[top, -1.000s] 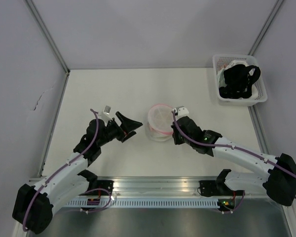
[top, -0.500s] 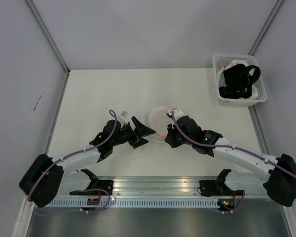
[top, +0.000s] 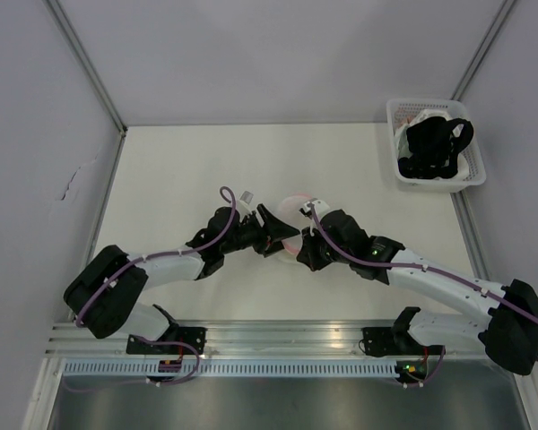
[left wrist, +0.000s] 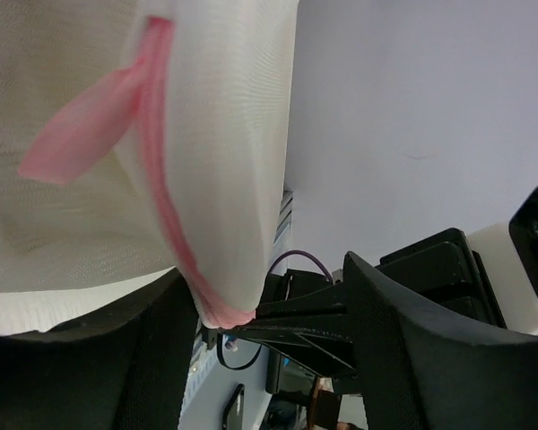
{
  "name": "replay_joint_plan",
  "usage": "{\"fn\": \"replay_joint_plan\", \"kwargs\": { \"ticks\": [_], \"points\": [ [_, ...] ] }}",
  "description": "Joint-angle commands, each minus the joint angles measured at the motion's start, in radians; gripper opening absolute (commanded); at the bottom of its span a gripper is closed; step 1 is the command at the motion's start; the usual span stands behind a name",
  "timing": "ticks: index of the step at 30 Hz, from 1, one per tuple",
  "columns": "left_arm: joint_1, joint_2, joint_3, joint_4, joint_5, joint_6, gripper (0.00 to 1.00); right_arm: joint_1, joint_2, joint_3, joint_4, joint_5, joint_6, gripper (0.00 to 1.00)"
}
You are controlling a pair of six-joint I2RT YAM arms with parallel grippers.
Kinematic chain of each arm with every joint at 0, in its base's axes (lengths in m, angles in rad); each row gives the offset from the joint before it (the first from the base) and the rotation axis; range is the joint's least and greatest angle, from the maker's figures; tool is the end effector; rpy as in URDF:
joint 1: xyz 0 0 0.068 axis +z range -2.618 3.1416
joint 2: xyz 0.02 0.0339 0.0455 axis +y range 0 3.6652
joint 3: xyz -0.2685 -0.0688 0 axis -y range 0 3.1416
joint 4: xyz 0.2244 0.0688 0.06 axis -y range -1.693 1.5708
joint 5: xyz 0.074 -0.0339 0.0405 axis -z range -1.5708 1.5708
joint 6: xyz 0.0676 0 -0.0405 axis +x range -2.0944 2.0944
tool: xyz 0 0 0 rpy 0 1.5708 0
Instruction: Unzip the laundry bag and remove the bra
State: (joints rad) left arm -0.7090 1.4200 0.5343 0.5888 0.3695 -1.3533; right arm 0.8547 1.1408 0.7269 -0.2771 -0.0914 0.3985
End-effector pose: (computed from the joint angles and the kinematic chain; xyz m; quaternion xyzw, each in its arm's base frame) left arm 0.2112 -0.2133 0.2031 -0.1466 0.7842 -0.5774 0.1737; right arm 0.1572 0.1900 0.2322 -0.2233 0.8760 0.2829 0.3203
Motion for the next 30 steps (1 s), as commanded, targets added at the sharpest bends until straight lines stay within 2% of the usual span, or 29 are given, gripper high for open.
{"fn": "replay_joint_plan", "kwargs": {
  "ticks": [1,2,3,5,6,8,9,13,14,17,22,25,30],
  "points": [
    [-0.004,0.016,0.01,0.085,-0.006,-0.021,0.66,0.0,-0.027,0.003,0.006,-0.001,-0.02,0.0],
    [-0.004,0.017,0.006,0.085,-0.007,-0.018,0.6,0.0,-0.029,0.003,0.003,0.004,-0.021,0.0],
    [-0.004,0.017,0.003,0.085,-0.01,-0.017,0.48,0.0,-0.032,0.003,0.0,0.005,-0.021,0.0],
    [-0.004,0.023,-0.002,0.088,-0.006,-0.015,0.37,0.0,-0.035,0.002,-0.004,0.015,-0.021,0.01],
    [-0.004,0.028,0.0,0.088,-0.003,-0.015,0.24,0.001,-0.036,0.0,-0.004,0.016,-0.021,0.0],
    [-0.004,0.033,0.0,0.088,-0.003,-0.014,0.12,0.0,-0.038,0.003,-0.014,0.031,-0.02,0.0],
    [-0.003,0.034,-0.002,0.086,-0.004,-0.013,0.02,-0.002,-0.038,0.005,-0.022,0.038,-0.018,0.0],
    [0.009,0.045,0.009,0.06,-0.006,0.011,0.02,0.0,-0.033,0.022,-0.1,0.102,-0.018,0.0],
    [0.014,0.046,0.01,0.056,-0.006,0.02,0.02,0.0,-0.027,0.031,-0.132,0.204,0.005,0.0],
    [0.032,0.042,0.007,0.045,0.015,0.032,0.02,0.0,0.007,0.078,-0.249,0.365,0.052,0.0],
    [0.054,0.034,0.012,0.008,0.066,0.072,0.02,0.0,0.0,0.091,-0.335,0.548,0.128,0.0],
    [0.065,0.037,0.018,-0.012,0.118,0.114,0.02,-0.006,0.007,0.089,-0.337,0.64,0.135,0.0],
    [0.069,0.054,0.039,-0.043,0.215,0.163,0.02,-0.057,0.059,0.095,-0.283,0.66,0.091,0.01]
  ]
}}
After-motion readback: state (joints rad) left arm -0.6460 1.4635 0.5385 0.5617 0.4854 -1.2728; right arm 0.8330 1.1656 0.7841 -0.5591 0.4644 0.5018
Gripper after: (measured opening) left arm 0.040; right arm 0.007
